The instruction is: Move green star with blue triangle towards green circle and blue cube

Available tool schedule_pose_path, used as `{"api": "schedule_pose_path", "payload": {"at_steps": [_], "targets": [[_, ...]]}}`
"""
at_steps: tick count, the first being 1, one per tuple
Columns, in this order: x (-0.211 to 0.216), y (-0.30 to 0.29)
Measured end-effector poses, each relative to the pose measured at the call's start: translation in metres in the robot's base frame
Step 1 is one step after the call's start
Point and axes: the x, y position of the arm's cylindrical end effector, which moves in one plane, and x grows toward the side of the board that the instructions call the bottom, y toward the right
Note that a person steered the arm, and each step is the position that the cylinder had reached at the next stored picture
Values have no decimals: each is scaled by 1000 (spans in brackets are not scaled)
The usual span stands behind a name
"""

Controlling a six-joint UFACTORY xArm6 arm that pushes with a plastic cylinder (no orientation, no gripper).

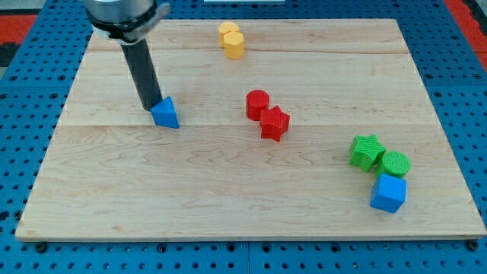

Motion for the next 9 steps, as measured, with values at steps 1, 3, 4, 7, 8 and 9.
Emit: {"api": "schedule_pose_path", "payload": {"at_steps": [1, 3, 4, 7, 8, 9], "targets": [[26, 27], [68, 74], [80, 93], [94, 136], [94, 154], [94, 176]]}}
